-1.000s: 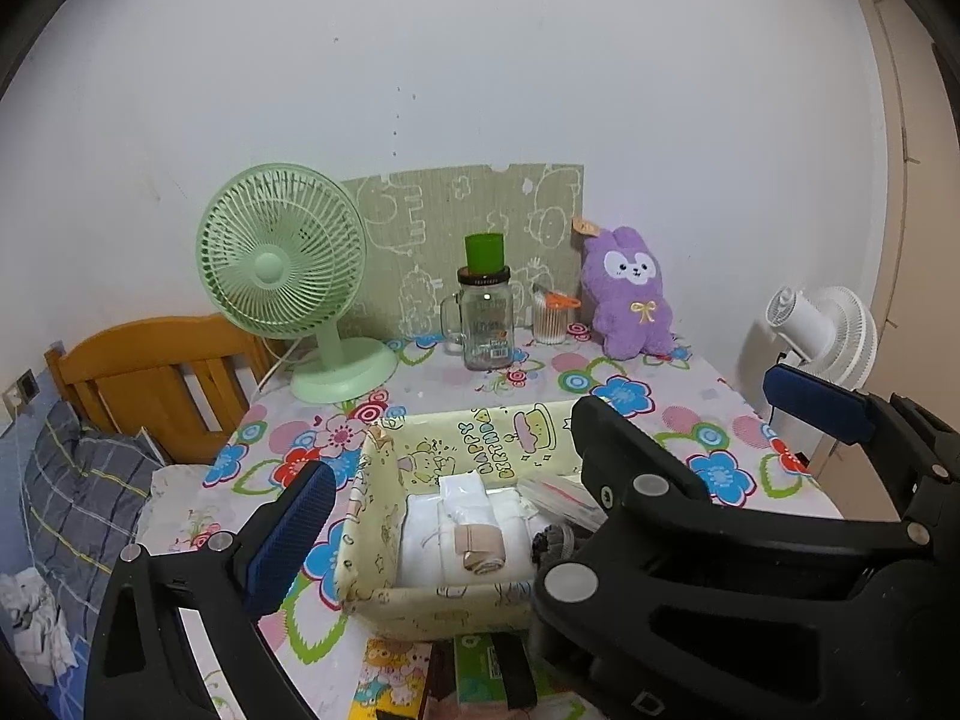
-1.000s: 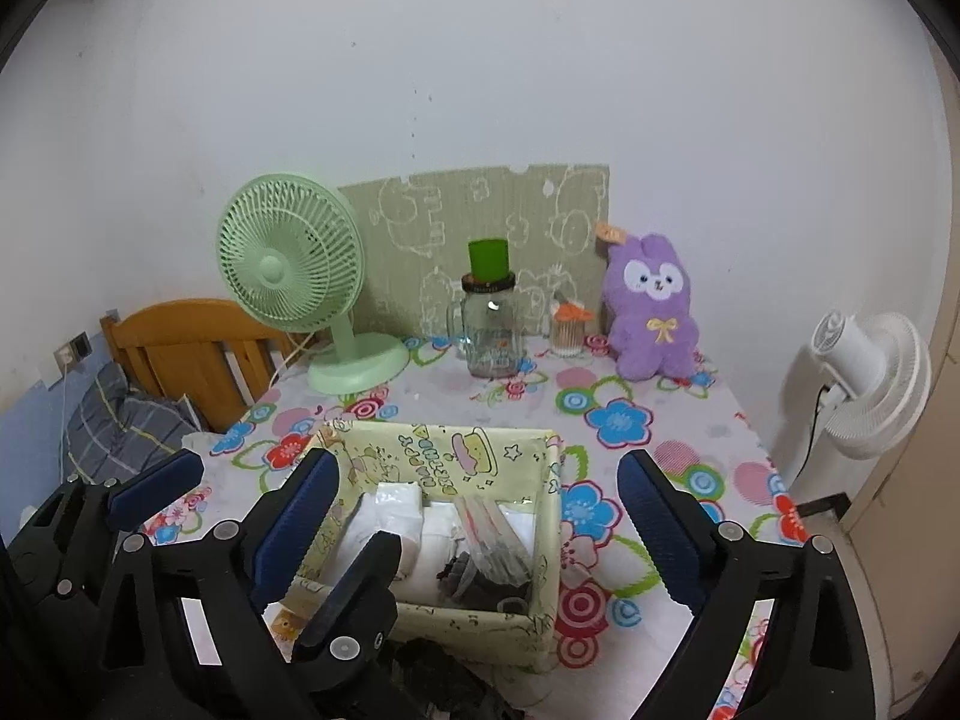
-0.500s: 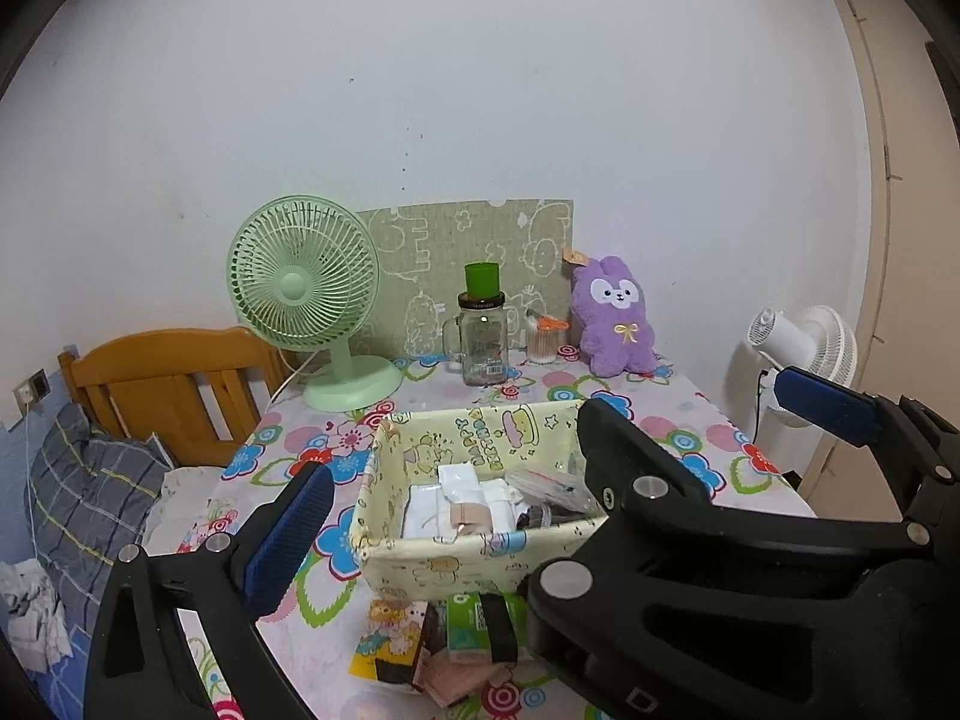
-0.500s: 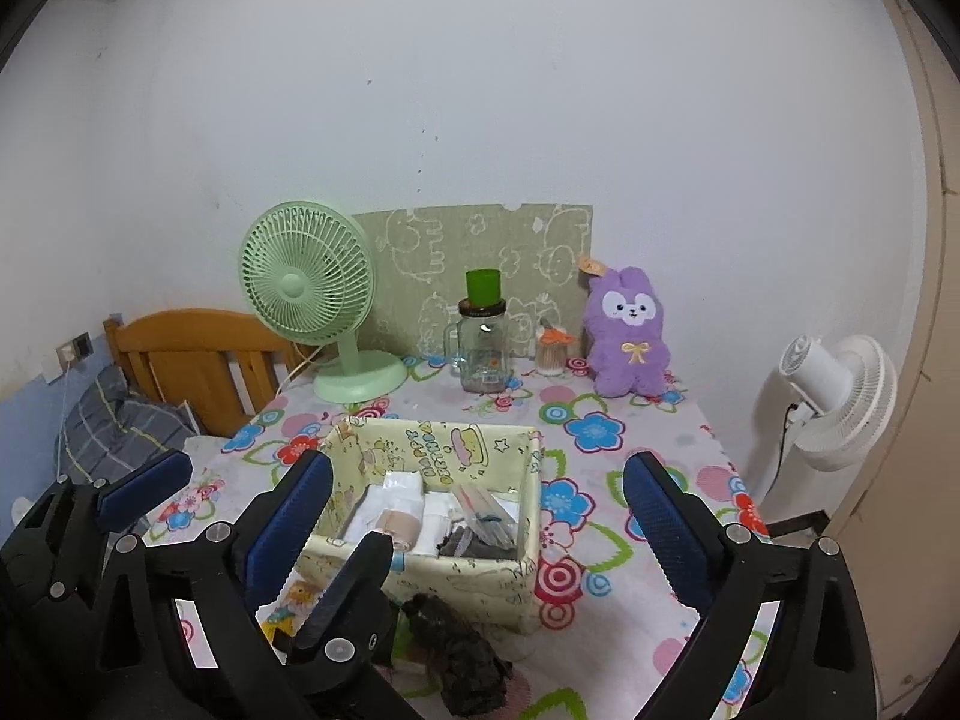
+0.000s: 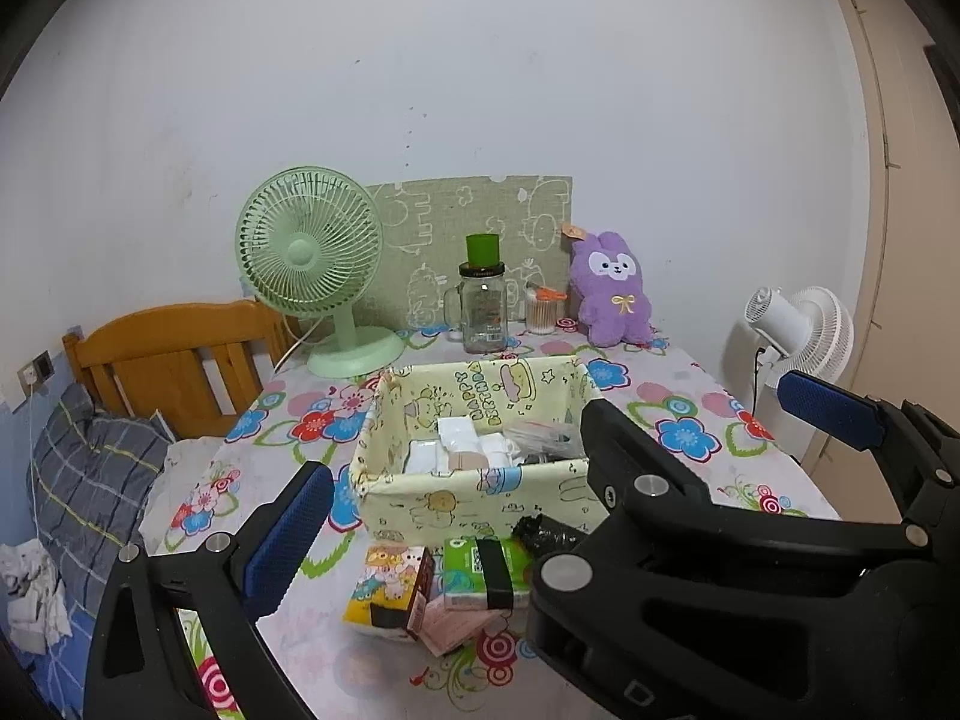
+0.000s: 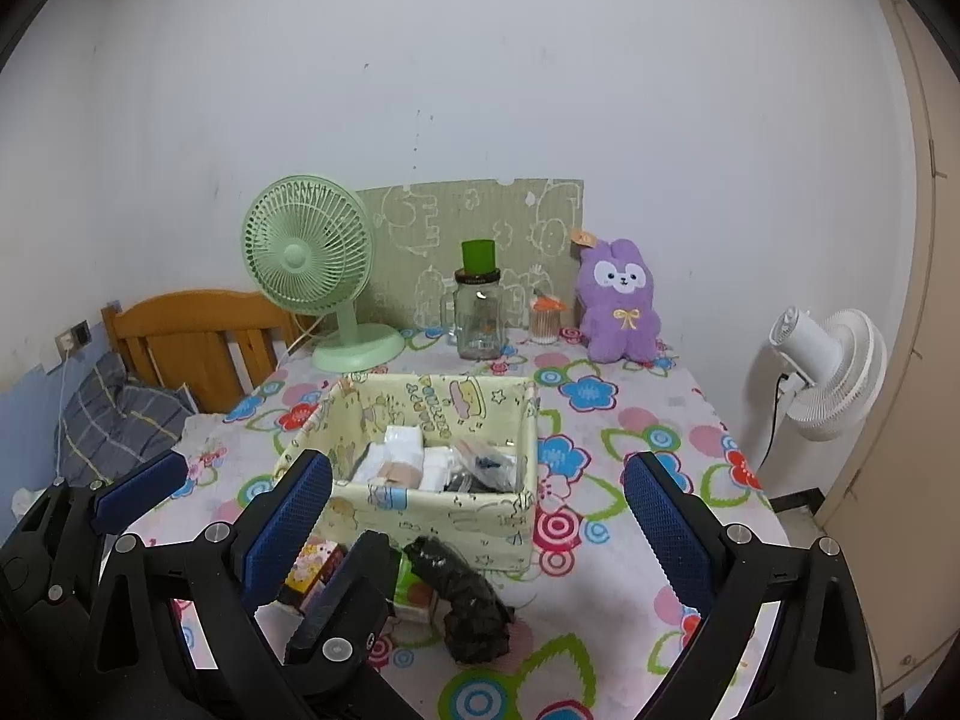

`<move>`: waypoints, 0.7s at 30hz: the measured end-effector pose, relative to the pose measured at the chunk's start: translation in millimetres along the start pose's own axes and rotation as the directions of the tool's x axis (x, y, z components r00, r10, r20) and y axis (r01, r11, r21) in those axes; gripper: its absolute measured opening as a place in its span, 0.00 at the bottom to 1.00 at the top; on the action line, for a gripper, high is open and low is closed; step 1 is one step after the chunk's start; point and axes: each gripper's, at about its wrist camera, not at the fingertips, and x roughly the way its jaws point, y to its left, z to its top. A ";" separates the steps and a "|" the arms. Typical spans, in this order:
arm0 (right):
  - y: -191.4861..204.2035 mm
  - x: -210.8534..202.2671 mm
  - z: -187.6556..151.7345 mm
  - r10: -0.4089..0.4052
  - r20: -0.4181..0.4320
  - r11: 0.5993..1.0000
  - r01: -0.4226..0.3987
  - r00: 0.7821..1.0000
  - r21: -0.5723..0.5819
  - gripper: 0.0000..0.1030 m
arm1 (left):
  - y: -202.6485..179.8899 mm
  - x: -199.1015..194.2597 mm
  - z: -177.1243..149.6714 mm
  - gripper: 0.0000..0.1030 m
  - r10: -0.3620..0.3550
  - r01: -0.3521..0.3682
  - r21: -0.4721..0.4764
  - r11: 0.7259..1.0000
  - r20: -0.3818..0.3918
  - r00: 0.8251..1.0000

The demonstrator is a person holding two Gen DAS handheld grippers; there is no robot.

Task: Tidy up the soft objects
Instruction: 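Withdraw both tools from the box toward the remaining items, then grasp the green tissue pack with the left tool while the right tool grasps the black plastic bag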

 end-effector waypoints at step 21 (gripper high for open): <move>-4.6 21.9 -39.7 -0.005 -0.069 1.000 0.005 0.998 0.004 0.96 | -4.1 20.5 -37.4 0.99 -0.010 0.010 -0.005 1.000 -0.074 0.997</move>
